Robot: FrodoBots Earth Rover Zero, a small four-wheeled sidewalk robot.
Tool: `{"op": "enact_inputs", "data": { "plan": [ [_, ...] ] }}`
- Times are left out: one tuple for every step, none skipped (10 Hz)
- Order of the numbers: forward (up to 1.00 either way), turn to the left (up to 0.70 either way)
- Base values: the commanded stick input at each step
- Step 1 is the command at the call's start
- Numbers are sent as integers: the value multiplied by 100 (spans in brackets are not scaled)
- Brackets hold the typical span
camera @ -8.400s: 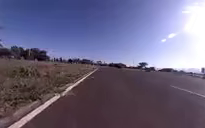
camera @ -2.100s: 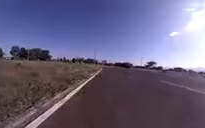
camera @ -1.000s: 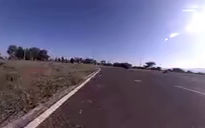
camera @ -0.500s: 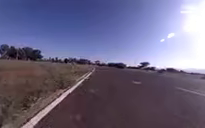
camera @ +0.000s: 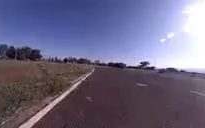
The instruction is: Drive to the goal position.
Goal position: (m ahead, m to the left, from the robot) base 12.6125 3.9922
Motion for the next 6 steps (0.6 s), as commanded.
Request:
{"op": "enact_inputs", "data": {
  "plan": [
    [100, 0],
    [100, -3],
    [100, -6],
    [100, -22],
    [100, -39],
    [100, -19]
  ]
}}
